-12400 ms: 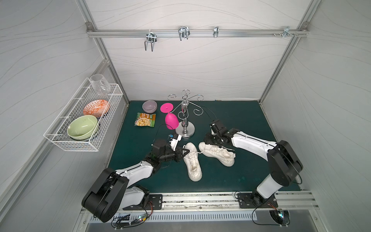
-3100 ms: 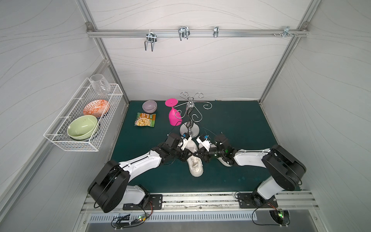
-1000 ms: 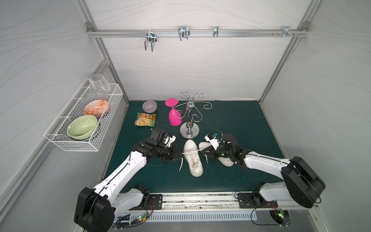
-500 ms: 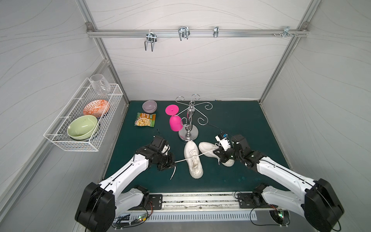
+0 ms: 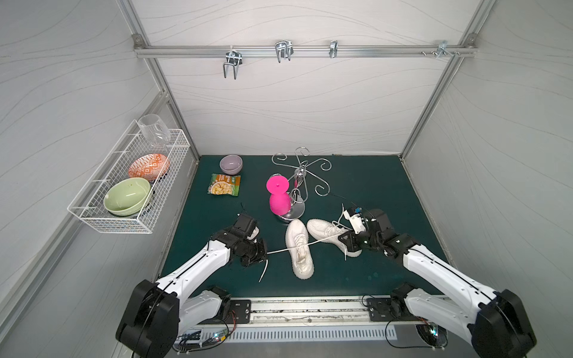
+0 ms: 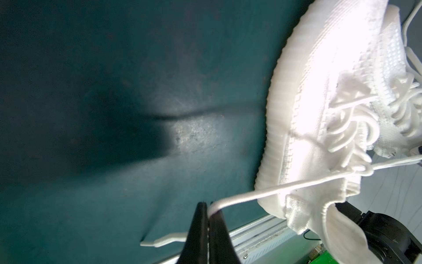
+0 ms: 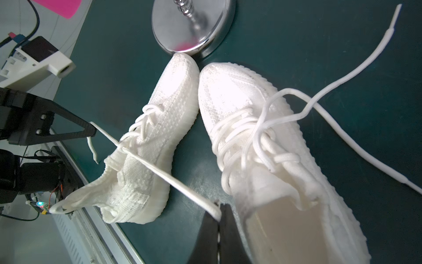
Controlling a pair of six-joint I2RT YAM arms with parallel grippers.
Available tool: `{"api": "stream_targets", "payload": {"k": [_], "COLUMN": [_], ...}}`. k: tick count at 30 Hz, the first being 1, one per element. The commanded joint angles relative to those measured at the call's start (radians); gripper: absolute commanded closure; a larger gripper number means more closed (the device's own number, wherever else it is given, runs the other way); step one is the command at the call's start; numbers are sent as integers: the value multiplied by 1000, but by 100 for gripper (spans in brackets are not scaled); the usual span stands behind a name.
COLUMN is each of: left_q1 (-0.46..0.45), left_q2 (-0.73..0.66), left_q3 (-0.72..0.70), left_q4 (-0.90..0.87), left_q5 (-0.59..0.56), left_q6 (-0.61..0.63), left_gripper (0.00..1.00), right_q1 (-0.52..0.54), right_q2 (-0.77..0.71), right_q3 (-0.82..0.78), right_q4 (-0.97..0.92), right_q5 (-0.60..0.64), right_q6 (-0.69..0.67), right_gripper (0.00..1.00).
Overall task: Tie the shoes
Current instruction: Tie the shoelace on the shoe.
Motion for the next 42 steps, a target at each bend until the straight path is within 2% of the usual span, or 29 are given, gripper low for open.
{"api": "stream_targets", "payload": {"k": [1,4,8,11,15,21,31,36,42], "left_q1": [7,9,9,9,9,9,9,9,9], "left_q2": [3,7,10,12,33,41,39,32,30], "left_q3": [-2,-4,-8,-9,4,4,6,1,-17], "left_q4": [-12,-14,43,89,81,92,116,126,146], "left_q5": [-76,-87,-25,20,14,25,57,69,79], "left_q6": [-15,-17,-8,-4,11,19,23,24,15], "left_gripper": [100,100,100,100,100,100,100,100,100], "right_q1": [-9,5,101,163,212,250,295,317,327], "right_q2": [-16,-25,-31,27,125,234,309,315,242], "right_q3": [-15,-22,2,48,102,167,189,155,93], "right_q4": [-11,9,30,29,66,156,270,314,349], "right_q5": [0,-27,-1,28,52,114,276,293,311], "right_q6": [23,6,-80,-125,-119,33,324,385,395], "right_gripper": [100,100,100,100,100,100,100,100,100]}}
